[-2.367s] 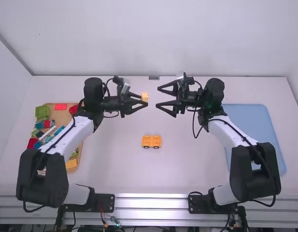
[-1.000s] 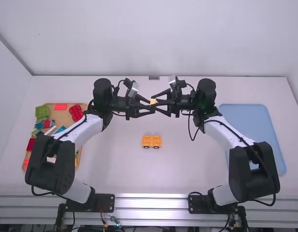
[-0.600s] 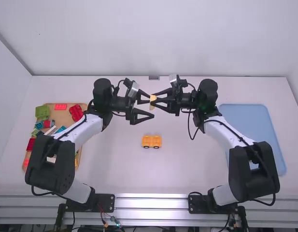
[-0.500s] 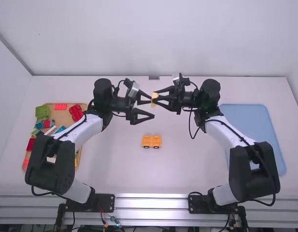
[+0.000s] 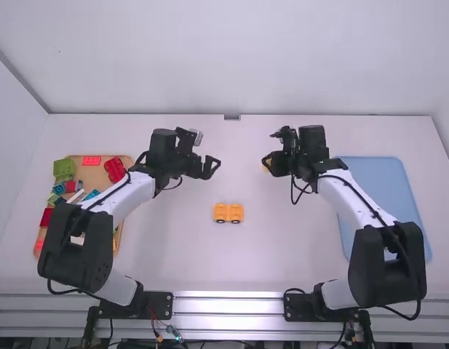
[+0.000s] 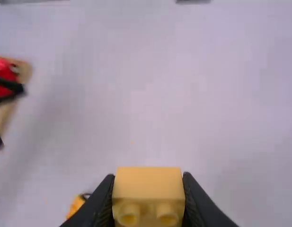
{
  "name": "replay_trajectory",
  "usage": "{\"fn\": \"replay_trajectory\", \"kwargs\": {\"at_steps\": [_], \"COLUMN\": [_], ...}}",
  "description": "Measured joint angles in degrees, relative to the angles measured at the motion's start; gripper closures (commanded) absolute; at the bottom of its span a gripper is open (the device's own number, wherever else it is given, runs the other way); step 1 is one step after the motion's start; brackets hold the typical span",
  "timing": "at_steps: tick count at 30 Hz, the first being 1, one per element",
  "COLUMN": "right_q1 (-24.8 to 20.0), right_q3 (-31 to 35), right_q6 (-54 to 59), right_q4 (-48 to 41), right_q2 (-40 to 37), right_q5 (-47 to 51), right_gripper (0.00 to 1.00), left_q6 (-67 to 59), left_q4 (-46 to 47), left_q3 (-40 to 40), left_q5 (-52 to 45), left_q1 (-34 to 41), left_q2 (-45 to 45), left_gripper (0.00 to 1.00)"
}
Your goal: Assemble lego blocks to make yellow taxi
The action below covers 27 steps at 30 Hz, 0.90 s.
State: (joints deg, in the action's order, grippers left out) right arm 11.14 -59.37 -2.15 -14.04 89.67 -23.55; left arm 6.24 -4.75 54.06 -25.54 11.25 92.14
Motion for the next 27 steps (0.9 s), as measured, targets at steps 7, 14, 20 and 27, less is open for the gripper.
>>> {"fn": "replay_trajectory", "kwargs": {"at_steps": [7, 14, 20, 27], "right_q1": [8.9, 14.6, 17.4, 17.9], "right_q3": [-9.7, -10.5, -10.5, -10.5], "right_q6": [21.4, 37.9, 45.4, 48.3], "right_q4": [-23.1, -27.8, -28.2, -28.4], "right_q2": [3.1, 15.1, 18.9, 19.1], "right_q5": [13.0, 19.8, 21.6, 22.3], "right_gripper": [0.99, 1.00, 1.00, 1.00], "left_q6": [3.4, 0.1, -3.7, -4.6], "left_q4": [1.1, 0.9, -11.7, -27.7], "left_q3": [0.0, -0.1, -7.9, -24.8], "left_q5": [20.9, 20.1, 20.0, 19.1], "left_q1": [-0.1, -1.6, -1.7, -2.7], "left_q2": [0.0, -1.4, -8.8, -23.7], "left_gripper": [0.01, 0.01, 0.01, 0.01]}}
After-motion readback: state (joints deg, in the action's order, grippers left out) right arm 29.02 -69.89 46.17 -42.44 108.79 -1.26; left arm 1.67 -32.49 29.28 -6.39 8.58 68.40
